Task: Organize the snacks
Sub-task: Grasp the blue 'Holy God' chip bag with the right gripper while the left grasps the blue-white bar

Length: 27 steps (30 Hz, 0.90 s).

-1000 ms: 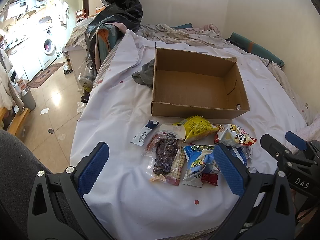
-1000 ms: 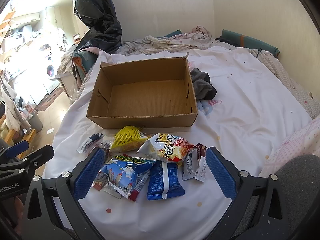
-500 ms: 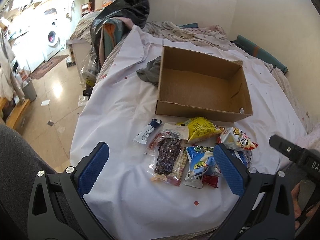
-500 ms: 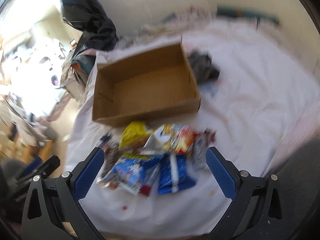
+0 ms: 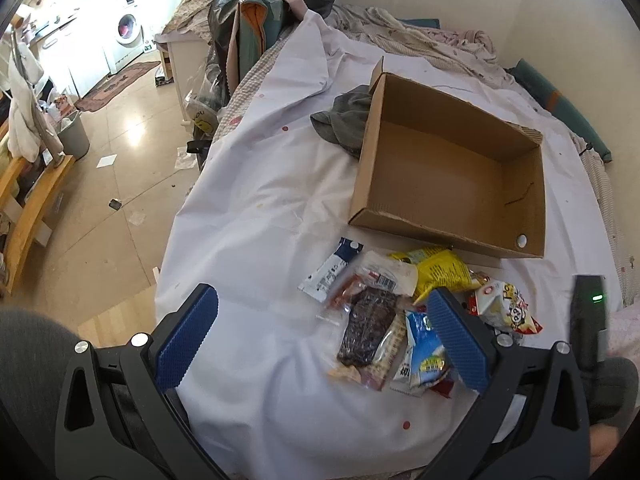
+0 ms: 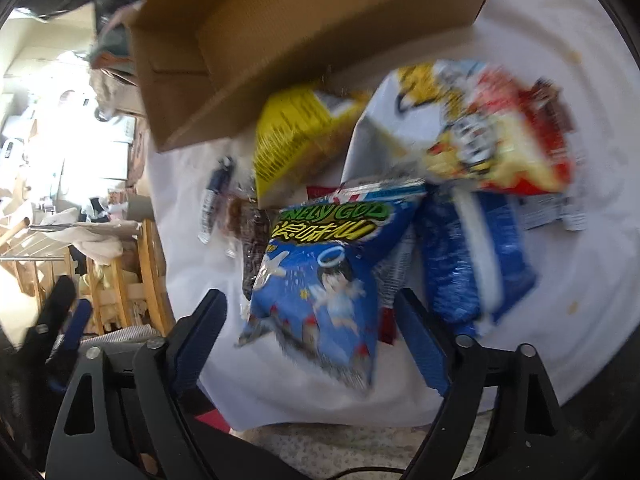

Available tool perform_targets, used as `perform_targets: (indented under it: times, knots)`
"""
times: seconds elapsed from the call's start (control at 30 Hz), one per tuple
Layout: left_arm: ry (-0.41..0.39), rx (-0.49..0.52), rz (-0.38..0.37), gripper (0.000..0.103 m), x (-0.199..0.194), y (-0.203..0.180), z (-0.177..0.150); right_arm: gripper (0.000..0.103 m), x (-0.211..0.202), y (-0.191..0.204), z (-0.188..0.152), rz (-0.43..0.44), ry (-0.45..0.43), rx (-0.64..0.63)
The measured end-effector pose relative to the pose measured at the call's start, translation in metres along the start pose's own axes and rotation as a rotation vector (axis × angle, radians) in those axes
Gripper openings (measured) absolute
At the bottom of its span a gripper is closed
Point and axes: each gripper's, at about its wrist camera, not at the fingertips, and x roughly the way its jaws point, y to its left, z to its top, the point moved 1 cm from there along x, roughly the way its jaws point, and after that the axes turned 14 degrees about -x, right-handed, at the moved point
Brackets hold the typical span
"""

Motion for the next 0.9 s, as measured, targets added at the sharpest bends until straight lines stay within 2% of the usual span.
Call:
perform_targets:
  times: [0.07, 0.17, 0.23, 0.4, 0.47, 0.53, 0.6, 0.67, 0.73, 0.8, 0.9]
  knots:
    - [0.016, 0.009, 0.002, 0.103, 0.005, -0.004, 0.005, 0.078, 0.012, 0.001, 0.005, -0.024, 0.03, 0.004]
    - [0.038, 0.027, 0.01, 0.103, 0.012, -0.009, 0.01, 0.064, 0.018, 0.002, 0.011, -0.061, 0.039, -0.008]
    - [0.058, 0.038, 0.012, 0.103, 0.017, -0.01, 0.011, 0.056, 0.012, 0.006, 0.012, -0.043, 0.037, -0.016]
    - [0.135, 0.023, 0.021, 0.103, 0.034, -0.007, 0.017, 0.055, -0.012, 0.011, 0.005, 0.028, 0.026, -0.054]
    - [0.148, 0.001, 0.027, 0.103, 0.038, -0.003, 0.022, 0.055, -0.026, 0.01, 0.0, 0.098, 0.023, -0.06]
    - [0.166, -0.008, 0.037, 0.103, 0.045, -0.001, 0.027, 0.055, -0.044, 0.014, -0.003, 0.17, -0.007, -0.095]
    - [0.182, -0.006, 0.039, 0.103, 0.051, -0.002, 0.027, 0.055, -0.07, 0.015, 0.005, 0.224, -0.084, -0.143]
    - [0.211, 0.009, 0.048, 0.103, 0.061, -0.004, 0.022, 0.055, -0.097, 0.016, 0.015, 0.208, -0.186, -0.204]
    - [0.247, 0.014, 0.05, 0.103, 0.07, -0.006, 0.016, 0.055, -0.11, 0.01, 0.024, 0.188, -0.249, -0.223]
    - [0.288, 0.005, 0.05, 0.102, 0.079, -0.005, 0.009, 0.055, -0.117, -0.004, 0.037, 0.184, -0.28, -0.209]
    - [0.294, 0.001, 0.081, 0.098, 0.086, 0.0, 0.006, 0.055, -0.117, -0.02, 0.041, 0.16, -0.315, -0.199]
